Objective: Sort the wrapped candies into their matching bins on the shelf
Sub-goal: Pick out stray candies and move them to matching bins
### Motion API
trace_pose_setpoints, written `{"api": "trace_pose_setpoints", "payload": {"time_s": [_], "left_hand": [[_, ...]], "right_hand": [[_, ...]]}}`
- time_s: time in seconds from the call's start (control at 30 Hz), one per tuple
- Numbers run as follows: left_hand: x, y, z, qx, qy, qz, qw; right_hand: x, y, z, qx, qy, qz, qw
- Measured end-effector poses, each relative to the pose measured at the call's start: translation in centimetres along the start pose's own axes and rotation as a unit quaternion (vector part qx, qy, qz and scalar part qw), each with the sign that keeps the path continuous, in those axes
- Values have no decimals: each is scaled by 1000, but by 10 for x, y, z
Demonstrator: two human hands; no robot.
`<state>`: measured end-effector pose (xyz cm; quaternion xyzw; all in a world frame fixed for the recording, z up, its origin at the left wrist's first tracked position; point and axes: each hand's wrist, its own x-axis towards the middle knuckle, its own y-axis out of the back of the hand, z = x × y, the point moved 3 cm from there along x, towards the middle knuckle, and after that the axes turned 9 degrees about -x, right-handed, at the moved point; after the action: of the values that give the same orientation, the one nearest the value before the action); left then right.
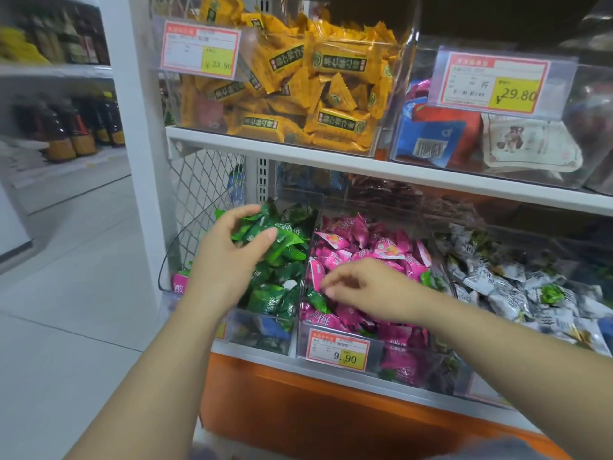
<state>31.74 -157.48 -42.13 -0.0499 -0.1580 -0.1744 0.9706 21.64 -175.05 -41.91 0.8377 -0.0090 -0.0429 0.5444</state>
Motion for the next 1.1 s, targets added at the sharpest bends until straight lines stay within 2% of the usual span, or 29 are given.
{"api": "trace_pose_setpoints", "payload": {"time_s": [0.07,0.2,0.3,0.43,0.57,0.67,0.73,0.9,0.97,1.03,1.1], "left_hand": [[5,11,-2,-18,1,55,998],[10,25,-4,-32,11,112,993],[13,28,-9,-26,20,114,993],[13,30,-13,11,22,104,994],[15,36,-16,45,23,97,994],[16,34,-16,66,47,64,995],[20,26,-16,83,59,50,994],[37,8,-15,103,8,81,991],[43,6,-17,137,-20,77,987],[47,3,-19,175,-36,35,983],[47,1,-19,213,-56,-10,975]], "right_hand": [[11,-11,1,-108,14,-18,994],[23,-16,1,-165,9,1,986],[26,-20,4,-192,2,-3,981],[27,-19,3,-186,17,33,982],[13,-1,2,-128,40,59,989],[2,23,-4,-12,26,104,994],[6,35,-12,96,32,164,981],[58,30,-39,220,13,192,956],[79,27,-44,177,17,191,965],[91,27,-43,83,25,182,980],[93,28,-41,37,37,180,982]]}}
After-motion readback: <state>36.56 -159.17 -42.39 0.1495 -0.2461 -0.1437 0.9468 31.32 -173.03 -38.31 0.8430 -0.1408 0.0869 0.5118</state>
